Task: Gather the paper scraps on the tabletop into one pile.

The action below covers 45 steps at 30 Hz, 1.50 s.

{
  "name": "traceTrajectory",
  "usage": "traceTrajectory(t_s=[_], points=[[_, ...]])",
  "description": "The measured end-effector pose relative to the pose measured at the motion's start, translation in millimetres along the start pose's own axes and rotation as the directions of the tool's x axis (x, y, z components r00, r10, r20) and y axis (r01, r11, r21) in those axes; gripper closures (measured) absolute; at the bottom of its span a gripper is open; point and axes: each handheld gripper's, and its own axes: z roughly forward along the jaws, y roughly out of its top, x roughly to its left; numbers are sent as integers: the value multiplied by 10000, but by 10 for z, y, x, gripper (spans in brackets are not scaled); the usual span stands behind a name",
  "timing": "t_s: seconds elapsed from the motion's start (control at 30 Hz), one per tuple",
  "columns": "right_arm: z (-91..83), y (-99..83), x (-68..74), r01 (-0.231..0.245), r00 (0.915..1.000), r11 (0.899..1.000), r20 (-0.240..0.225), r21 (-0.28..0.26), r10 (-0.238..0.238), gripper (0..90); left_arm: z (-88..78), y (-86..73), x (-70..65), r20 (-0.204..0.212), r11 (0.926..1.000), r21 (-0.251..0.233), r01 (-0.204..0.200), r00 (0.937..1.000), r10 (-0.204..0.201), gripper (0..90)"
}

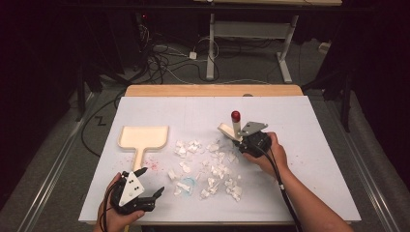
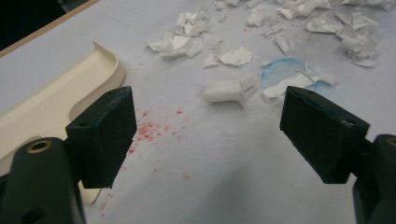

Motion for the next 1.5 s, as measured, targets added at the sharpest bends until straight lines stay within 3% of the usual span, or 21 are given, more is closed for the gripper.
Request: traceTrajectory(t_s=[0.03,0.13,0.17,0.27,0.33,0.37,0.57,0.67,0.77,0.9,1.0,1.03,1.07,1.17,1.2,1.23,1.33,1.47,1.5], points=[[-44,14,122,236,9990,9996,-383,-131,-240,682,-5,1,-5,-26,10000,-22,-13,10000,13,176],[-82,9,220,301,9966,9994,-766,-196,-315,682,-11,6,-4,-9,9999,-61,85,10000,-85,176],[-136,-5,333,415,9928,9987,-1110,-284,-444,682,-11,10,-4,20,9998,-130,168,9999,-168,176],[-199,-14,410,533,9907,9979,-1236,-358,-574,682,-11,17,-28,34,10000,-48,-3,10000,3,176],[-289,-22,478,446,9856,9976,-1604,-531,-526,683,-8,17,-36,83,10000,-22,-29,10000,29,176],[-371,-19,546,850,9843,9942,-1495,-653,-940,683,-5,17,-37,71,10000,-49,21,10000,-21,176],[-546,-22,579,903,9859,9909,-1321,-996,-1031,683,-28,13,-16,-6,9999,-99,52,10000,-52,176],[-633,-19,506,738,9905,9892,-1064,-1265,-875,682,-29,11,-4,-60,9999,-81,67,10000,-67,176],[-655,15,343,547,9961,9886,-607,-1406,-637,683,-36,6,10,-86,9999,-92,126,9999,-127,176],[-570,70,216,563,9981,9885,-157,-1404,-591,682,-34,3,26,-126,9998,-93,191,9997,-192,176],[-281,163,42,594,9977,9913,400,-1175,-550,683,-31,0,23,-75,9999,-46,166,9998,-167,176],[-281,163,42,594,9977,9913,400,-1175,-550,683,-30,-2,22,-61,9999,-36,147,9999,-148,176],[-127,188,-6,498,9982,9942,372,-954,-464,683,-29,-5,19,-46,9999,-45,166,9999,-166,176],[3,199,-29,436,9986,9954,322,-850,-410,683,-13,-17,27,28,9998,21,190,9998,-190,176],[150,207,-23,540,9974,9965,517,-641,-507,683,-7,-21,30,41,9998,64,193,9998,-193,176],[193,209,-23,593,9970,9967,533,-550,-564,683,-7,-22,31,53,9998,56,187,9998,-187,176],[275,217,-18,458,9985,9962,332,-743,-435,682,-9,-20,27,58,9999,44,153,9999,-153,176],[351,258,125,1026,9937,9904,-364,-928,-1064,681,-1,-19,28,115,9999,87,131,9998,-132,176],[351,258,125,1026,9937,9904,-364,-928,-1064,681,-1,-19,28,115,9999,87,131,9998,-132,176]])
